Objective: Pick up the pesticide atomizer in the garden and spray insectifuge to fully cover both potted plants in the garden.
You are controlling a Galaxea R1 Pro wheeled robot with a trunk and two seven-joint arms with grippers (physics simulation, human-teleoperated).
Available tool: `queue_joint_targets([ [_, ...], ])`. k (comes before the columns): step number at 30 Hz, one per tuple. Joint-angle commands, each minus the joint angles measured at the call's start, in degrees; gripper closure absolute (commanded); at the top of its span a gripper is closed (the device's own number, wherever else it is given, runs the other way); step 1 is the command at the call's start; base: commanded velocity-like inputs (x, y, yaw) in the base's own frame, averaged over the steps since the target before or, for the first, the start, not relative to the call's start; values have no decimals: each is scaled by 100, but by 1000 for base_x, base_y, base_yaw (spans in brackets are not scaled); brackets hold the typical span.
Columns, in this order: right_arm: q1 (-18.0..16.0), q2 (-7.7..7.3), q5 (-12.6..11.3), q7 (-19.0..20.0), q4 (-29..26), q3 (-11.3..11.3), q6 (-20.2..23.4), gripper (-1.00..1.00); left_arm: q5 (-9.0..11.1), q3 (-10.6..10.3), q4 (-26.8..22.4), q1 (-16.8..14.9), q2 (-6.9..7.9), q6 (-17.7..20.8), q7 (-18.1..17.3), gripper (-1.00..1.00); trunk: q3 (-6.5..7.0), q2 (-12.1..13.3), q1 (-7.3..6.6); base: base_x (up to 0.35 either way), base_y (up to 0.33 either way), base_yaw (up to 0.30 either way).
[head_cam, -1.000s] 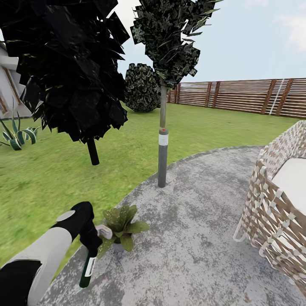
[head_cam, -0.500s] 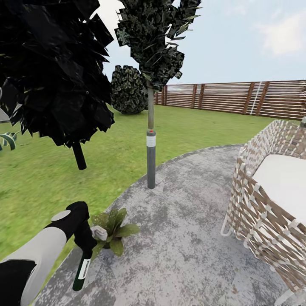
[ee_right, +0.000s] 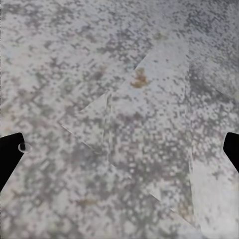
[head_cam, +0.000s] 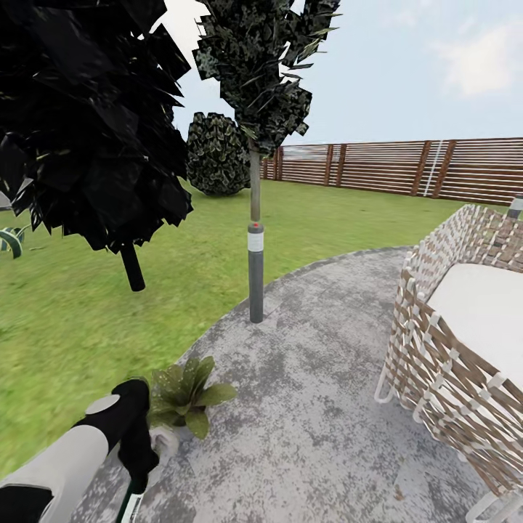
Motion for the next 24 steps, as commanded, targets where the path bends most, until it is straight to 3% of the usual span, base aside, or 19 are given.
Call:
queue_joint_targets([
  [1,-3,0,-55,-8,3,51,-17,-100,-32,-17,-14,27,6,60,-53,100,-5,-2,-1,0,0,0],
  [10,-3,0,-47,5,13,51,-17,-100,2,7,-371,-28,-58,101,-85,100,-5,-2,-1,0,0,0],
  [13,-3,0,-46,5,20,51,-17,-100,4,2,-423,-356,-70,120,-129,100,-5,-2,-1,0,0,0],
  [17,-3,0,-46,5,19,51,-10,-100,4,-1,-425,-558,-38,120,-138,100,-5,-2,-1,0,0,0],
  [24,-3,-5,-55,-2,20,51,-9,-100,-13,-15,-425,-498,-62,97,-62,100,-5,-2,-1,1,0,0],
])
